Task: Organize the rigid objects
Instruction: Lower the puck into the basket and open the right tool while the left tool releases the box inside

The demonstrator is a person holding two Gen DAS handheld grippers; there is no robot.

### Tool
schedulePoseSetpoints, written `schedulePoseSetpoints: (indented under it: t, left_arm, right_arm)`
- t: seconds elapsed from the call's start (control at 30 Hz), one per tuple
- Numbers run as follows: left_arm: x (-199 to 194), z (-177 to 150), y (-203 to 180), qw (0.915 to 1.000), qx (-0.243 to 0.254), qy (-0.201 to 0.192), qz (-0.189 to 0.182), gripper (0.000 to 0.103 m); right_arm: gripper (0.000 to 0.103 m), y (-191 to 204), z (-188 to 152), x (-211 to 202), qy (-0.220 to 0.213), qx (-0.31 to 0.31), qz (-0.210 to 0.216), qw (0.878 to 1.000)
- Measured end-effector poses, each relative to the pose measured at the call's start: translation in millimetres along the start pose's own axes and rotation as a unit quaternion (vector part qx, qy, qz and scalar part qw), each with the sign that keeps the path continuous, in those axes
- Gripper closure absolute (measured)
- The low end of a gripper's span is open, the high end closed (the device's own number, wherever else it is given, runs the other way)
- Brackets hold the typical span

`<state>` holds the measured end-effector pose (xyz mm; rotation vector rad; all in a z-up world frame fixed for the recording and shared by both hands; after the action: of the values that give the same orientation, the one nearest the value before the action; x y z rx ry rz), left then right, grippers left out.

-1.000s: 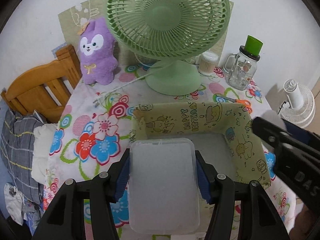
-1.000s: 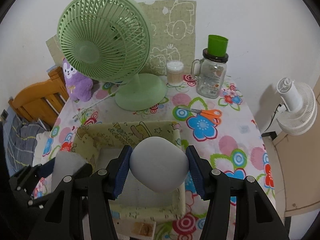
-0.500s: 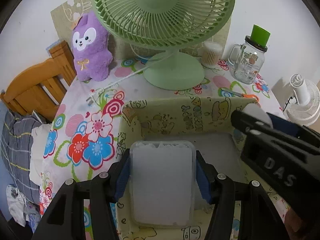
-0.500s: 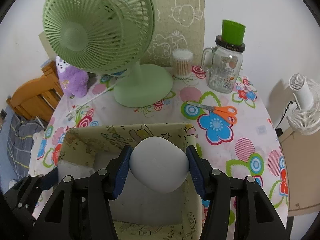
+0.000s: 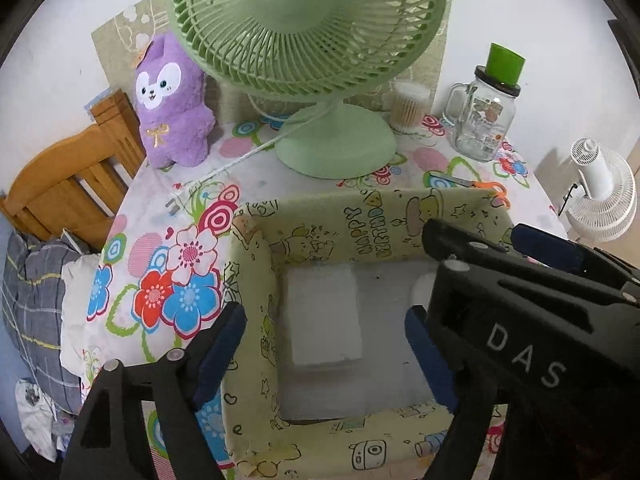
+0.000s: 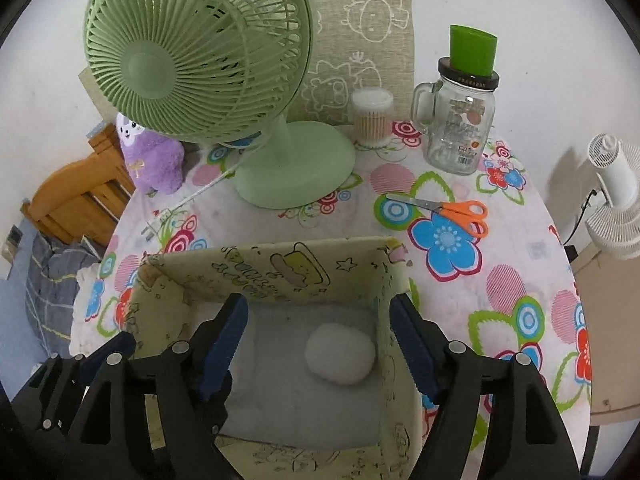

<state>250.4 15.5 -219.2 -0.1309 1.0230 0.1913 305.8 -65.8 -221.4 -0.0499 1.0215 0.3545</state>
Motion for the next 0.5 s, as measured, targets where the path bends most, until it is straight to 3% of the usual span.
schedulePoseSetpoints:
  t: [0.13,0.5]
  left_arm:
    - [-9.1,-0.5,1.5,0.9999,0.002,-0.012,0.009,0.011]
    - [-37.1,-6.0,12.9,0.9994,-0.015,-0.027,0.014,0.007]
  right_arm:
    - [0.016,-2.7,-0.5,-11.2,-0.010,0.007,-0.017,1.000]
    - [0.015,-0.6,-9.1,-43.2,-0.016,0.012,-0.026,0.999]
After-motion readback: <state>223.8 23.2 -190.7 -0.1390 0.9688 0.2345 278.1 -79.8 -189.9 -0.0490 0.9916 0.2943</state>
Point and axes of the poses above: each gripper's, at about its wrist camera, not at the fingertips, and x roughly the way its jaws point, y to its left, z to its top, the point moved 4 cm from there along x, roughly the way its jaws point, and after that the axes turned 5 degrees about -x, right-handed, at the moved point
